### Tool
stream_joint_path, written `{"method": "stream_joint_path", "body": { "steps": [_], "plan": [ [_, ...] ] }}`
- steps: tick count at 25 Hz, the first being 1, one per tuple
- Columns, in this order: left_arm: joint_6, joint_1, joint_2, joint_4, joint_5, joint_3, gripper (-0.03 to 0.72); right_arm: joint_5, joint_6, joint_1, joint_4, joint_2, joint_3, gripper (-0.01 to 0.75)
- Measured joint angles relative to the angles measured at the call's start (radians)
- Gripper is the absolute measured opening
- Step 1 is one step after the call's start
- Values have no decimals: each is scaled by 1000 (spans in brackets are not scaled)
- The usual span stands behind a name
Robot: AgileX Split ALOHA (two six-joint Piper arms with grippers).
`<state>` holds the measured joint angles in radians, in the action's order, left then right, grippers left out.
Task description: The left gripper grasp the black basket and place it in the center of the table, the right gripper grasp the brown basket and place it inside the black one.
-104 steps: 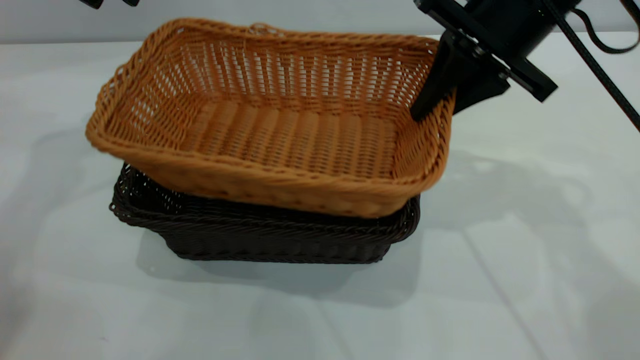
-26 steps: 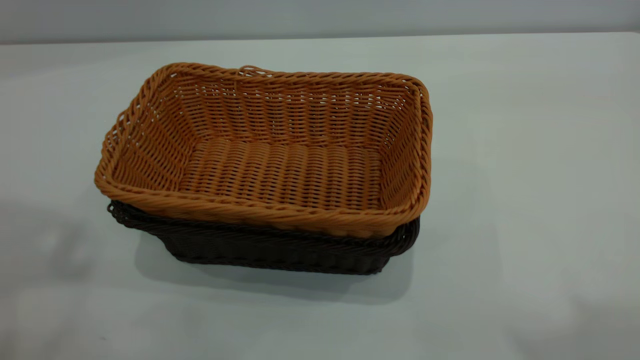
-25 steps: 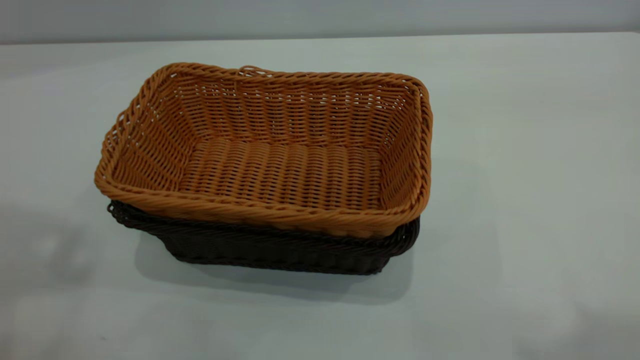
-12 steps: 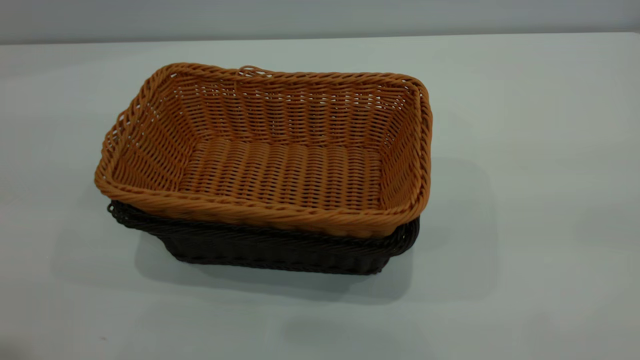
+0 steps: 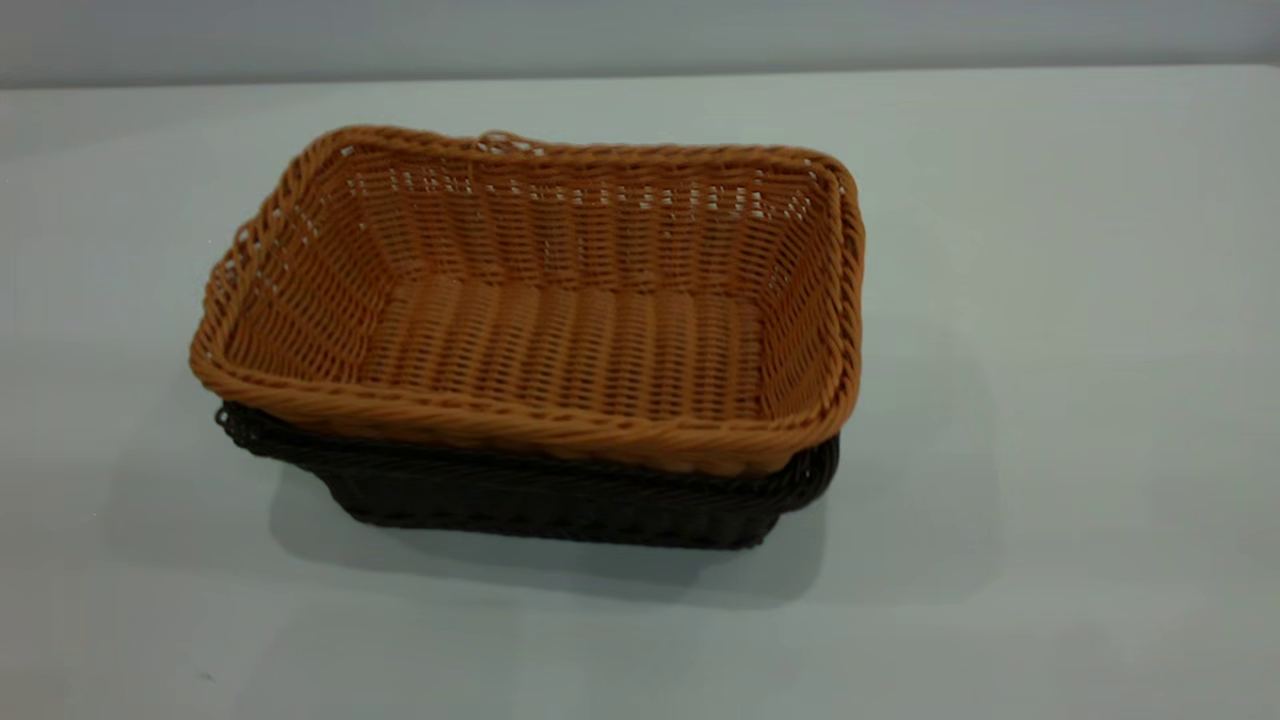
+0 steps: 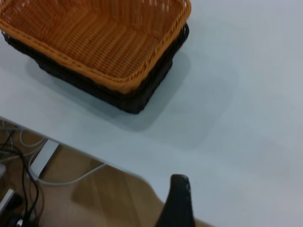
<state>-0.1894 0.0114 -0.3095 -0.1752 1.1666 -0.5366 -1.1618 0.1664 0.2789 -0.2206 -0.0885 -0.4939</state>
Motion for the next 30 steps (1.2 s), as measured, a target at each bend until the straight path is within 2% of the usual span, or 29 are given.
{"method": "stream_joint_path", "body": {
  "steps": [12, 17, 30],
  "plan": [
    [70, 0, 256, 93, -6, 22, 505, 8, 2, 0, -1, 83, 23, 575],
    [124, 0, 266, 107, -37, 49, 505, 9, 2, 0, -1, 83, 23, 575],
    [128, 0, 267, 107, -44, 50, 505, 9, 1, 0, -2, 83, 23, 573]
  ]
}}
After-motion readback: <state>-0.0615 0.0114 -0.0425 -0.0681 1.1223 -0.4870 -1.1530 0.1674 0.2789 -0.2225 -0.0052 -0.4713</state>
